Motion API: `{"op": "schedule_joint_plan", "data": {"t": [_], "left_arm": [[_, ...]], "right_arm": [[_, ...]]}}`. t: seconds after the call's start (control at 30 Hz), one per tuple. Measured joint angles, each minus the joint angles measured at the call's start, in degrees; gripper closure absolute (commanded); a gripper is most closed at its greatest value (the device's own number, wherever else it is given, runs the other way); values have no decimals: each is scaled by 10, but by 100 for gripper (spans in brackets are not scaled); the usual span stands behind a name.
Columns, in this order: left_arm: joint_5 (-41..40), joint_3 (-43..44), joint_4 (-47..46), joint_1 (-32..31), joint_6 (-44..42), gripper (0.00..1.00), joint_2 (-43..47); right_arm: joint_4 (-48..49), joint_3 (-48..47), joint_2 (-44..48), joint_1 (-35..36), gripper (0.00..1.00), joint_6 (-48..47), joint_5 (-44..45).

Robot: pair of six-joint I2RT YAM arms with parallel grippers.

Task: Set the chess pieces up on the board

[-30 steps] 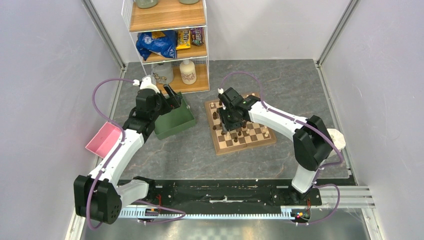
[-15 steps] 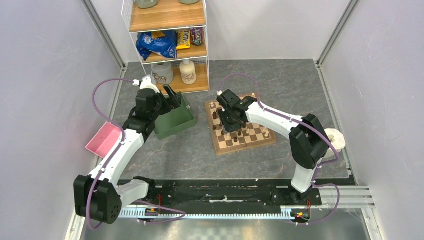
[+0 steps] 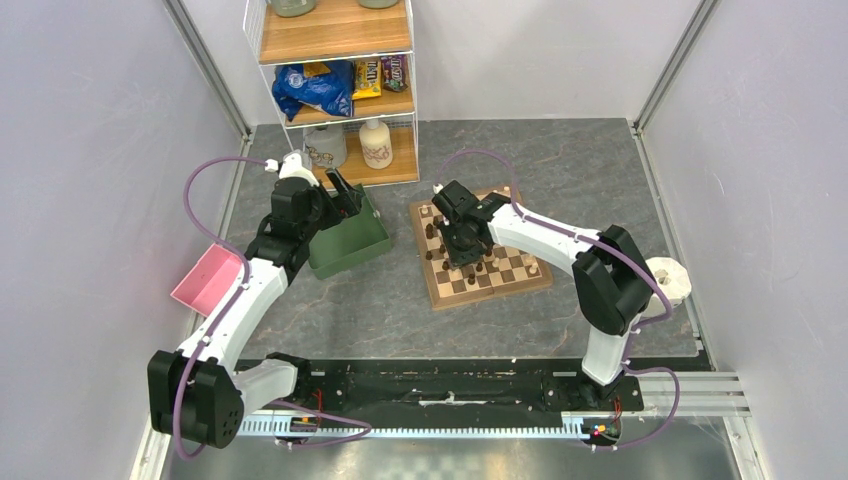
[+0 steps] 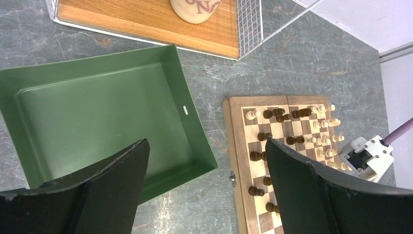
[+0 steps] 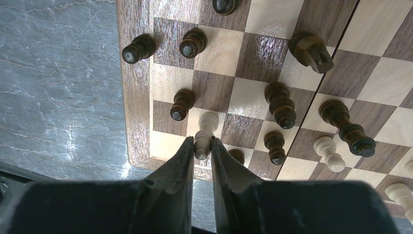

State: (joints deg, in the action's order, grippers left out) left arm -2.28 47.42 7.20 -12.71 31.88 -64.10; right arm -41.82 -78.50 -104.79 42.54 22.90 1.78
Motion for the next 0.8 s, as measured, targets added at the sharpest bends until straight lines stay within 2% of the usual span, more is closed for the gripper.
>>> {"op": "schedule_joint_plan", "data": {"t": [0.1,0.3,0.5,0.67,0.8], "left_arm": [[0,0,0,2,0,4,0],[0,0,0,2,0,4,0],[0,0,0,3,0,4,0],[0,0,0,3,0,4,0],[0,0,0,3,0,4,0]], "right_arm": [[-1,-1,0,0,88,-1,0],[-10,-1,12,1,89,-2,3],[-29,-1,112,-7,89,-5,39],[-29,13,206,-88,89,-6,54],[-30,37,221,-171,89,-11,61]]}}
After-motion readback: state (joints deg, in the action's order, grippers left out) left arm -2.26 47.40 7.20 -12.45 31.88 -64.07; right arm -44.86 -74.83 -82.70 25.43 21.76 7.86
